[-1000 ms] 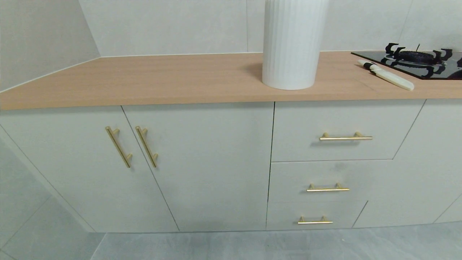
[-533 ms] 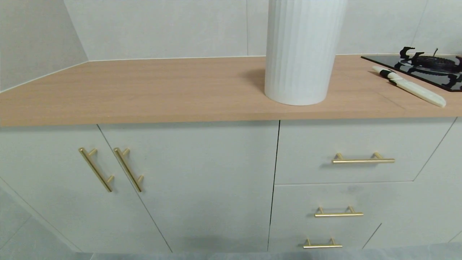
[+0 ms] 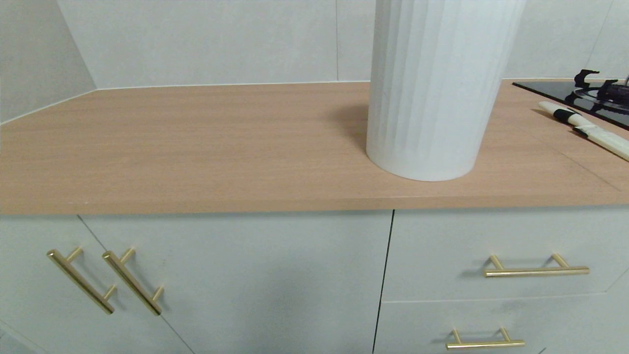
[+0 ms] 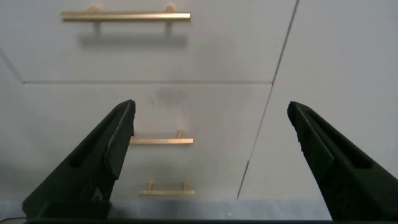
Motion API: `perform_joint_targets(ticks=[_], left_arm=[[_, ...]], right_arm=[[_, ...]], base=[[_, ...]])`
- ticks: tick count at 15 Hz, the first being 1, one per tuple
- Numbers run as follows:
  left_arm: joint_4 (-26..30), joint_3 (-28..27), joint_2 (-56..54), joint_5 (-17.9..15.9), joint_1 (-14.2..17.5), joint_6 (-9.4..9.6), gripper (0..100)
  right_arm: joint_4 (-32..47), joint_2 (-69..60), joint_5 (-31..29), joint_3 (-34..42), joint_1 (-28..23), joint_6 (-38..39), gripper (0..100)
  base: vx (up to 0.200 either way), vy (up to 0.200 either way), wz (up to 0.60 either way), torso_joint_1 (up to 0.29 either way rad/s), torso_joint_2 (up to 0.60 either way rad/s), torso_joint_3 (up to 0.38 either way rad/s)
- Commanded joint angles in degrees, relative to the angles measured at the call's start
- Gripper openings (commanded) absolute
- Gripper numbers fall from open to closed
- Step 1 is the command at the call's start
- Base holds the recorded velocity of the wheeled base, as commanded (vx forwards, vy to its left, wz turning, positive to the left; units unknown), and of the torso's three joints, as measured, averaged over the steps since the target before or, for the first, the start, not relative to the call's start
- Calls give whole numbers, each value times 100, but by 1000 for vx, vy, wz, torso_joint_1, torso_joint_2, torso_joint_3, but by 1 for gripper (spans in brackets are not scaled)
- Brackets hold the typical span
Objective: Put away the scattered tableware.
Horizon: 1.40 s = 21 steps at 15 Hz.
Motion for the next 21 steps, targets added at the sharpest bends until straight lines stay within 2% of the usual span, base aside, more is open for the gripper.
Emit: perform_joint_targets(ticks=[1,7,18,21], left_arm=[[2,0,0,4,-1,0,100],[2,0,9,4,-1,0,100],[-6,0,9,4,-1,0,100],[-6,0,9,4,-1,0,100]], right_arm=[[2,9,0,1,-1,-1,100],[2,9,0,1,-1,-1,100],[2,9,0,1,-1,-1,100],[2,0,0,1,-1,-1,100]], base=[[0,0,0,0,0,0],[0,0,0,0,0,0],[0,-200,0,2,3,2],[0,0,0,0,0,0]])
